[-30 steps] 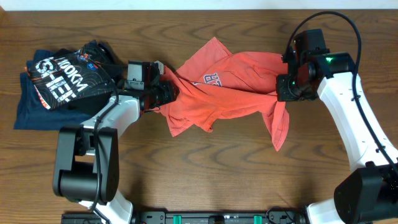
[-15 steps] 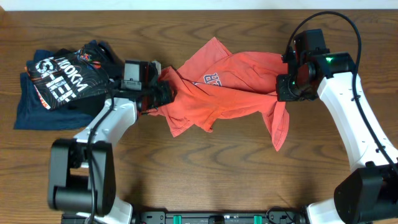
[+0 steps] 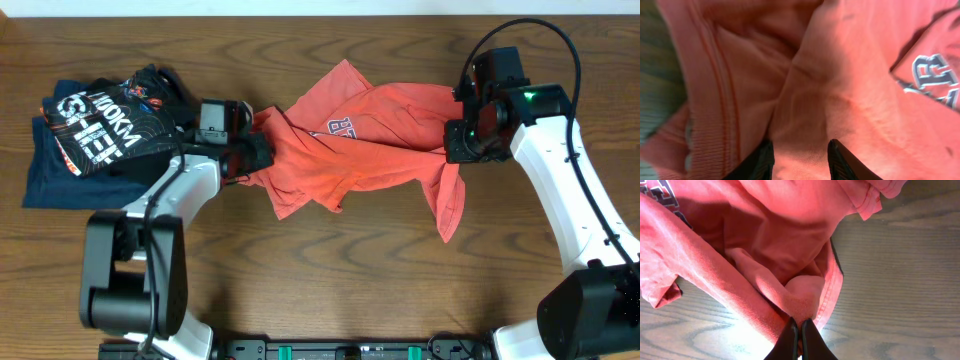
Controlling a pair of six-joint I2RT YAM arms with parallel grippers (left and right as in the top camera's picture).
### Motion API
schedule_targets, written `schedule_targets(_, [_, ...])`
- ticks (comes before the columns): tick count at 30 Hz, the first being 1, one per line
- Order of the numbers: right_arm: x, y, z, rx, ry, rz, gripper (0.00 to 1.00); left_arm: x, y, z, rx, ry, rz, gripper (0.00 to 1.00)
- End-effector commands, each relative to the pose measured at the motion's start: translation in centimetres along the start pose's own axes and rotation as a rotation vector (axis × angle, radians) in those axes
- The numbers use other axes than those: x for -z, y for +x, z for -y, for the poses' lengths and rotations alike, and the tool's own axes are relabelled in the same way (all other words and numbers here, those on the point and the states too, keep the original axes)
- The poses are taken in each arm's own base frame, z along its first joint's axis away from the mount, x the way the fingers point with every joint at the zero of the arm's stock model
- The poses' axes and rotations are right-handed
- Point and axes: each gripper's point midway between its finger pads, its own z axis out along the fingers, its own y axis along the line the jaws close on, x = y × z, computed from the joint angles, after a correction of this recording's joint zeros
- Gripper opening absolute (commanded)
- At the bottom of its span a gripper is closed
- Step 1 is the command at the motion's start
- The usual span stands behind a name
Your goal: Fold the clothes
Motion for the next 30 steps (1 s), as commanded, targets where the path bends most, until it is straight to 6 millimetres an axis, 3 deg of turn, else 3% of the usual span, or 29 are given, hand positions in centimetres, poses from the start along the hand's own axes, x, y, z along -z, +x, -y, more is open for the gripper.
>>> schedule_targets(1, [0.0, -0.2, 0.5, 0.004, 0.016, 0.004, 0.02, 2.4, -2.0, 0.7, -0.034, 0.013, 0.090, 0.38])
schedule_targets(4, [0.0, -0.2, 0.5, 0.004, 0.015, 0.004, 0.02, 2.6, -2.3, 0.9, -0.038, 0.019, 0.101, 0.38])
schedule_targets(15, [0.0, 0.0, 0.5, 0.003, 0.016, -0.005, 0.02, -0.8, 0.0, -1.0, -0.016, -0.032, 0.005, 0.38])
schedule_targets(18, [0.0, 0.0, 0.5, 0.003, 0.017, -0.007, 0.02, -1.0, -0.1, -1.6, -0.015, -0.066, 0.012, 0.38])
schedule_targets(30, [0.0, 0.0, 0.5, 0.003, 0.017, -0.007, 0.02, -1.4, 0.6, -1.2, -0.025, -0.061, -0.009, 0.38])
